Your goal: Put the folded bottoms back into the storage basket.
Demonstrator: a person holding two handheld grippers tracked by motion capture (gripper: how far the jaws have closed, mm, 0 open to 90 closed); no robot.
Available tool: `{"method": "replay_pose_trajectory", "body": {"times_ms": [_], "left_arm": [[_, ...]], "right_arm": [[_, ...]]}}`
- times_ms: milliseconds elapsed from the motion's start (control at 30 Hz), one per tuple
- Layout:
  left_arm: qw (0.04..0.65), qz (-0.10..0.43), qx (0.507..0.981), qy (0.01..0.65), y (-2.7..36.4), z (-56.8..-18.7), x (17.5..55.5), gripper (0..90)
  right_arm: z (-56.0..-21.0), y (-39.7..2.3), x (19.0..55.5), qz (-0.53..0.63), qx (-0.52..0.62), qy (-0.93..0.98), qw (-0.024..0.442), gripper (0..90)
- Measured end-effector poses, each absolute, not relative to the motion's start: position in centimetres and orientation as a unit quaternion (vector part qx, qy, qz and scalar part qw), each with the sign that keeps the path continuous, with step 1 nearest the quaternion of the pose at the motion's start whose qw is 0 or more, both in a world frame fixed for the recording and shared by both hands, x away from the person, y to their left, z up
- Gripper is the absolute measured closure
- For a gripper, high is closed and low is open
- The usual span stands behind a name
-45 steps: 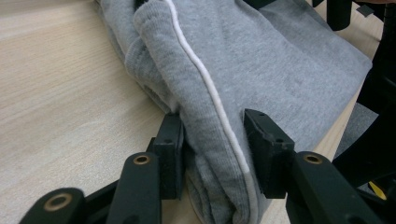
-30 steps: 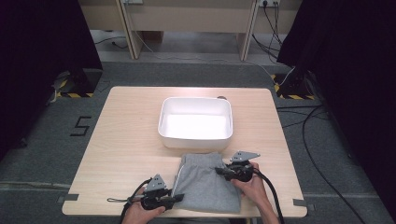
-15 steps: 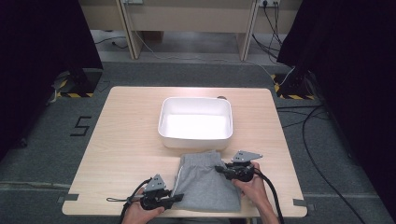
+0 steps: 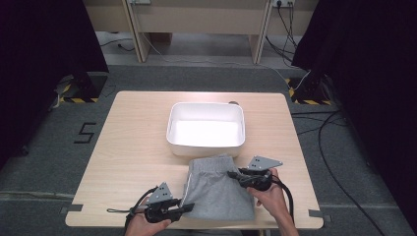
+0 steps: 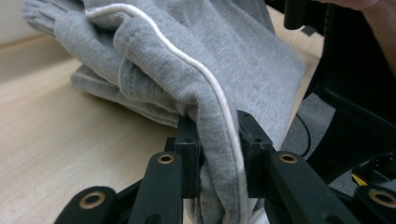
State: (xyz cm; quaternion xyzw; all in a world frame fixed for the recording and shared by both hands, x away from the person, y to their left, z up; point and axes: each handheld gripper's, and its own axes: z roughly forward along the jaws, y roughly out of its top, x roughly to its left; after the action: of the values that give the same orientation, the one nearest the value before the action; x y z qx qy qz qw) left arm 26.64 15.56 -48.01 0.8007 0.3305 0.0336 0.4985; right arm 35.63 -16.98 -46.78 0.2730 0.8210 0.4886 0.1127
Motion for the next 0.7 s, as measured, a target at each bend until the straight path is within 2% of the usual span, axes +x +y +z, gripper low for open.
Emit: {"method": "replay_pose_trajectory", "body": {"times_ms": [233, 700], "left_arm": [[0.513, 0.046, 0.794, 0.324, 15.9, -45.7, 26.2, 72.5], [0.520, 0.080, 0.790, 0.316, 17.3, -41.2, 28.2, 72.4]], "right_arm": [[-44.5, -16.9, 35.6, 0.509, 0.260, 0.813, 0.111, 79.0], [-39.0, -15.1, 37.6, 0.519, 0.225, 0.813, 0.134, 78.9]]}}
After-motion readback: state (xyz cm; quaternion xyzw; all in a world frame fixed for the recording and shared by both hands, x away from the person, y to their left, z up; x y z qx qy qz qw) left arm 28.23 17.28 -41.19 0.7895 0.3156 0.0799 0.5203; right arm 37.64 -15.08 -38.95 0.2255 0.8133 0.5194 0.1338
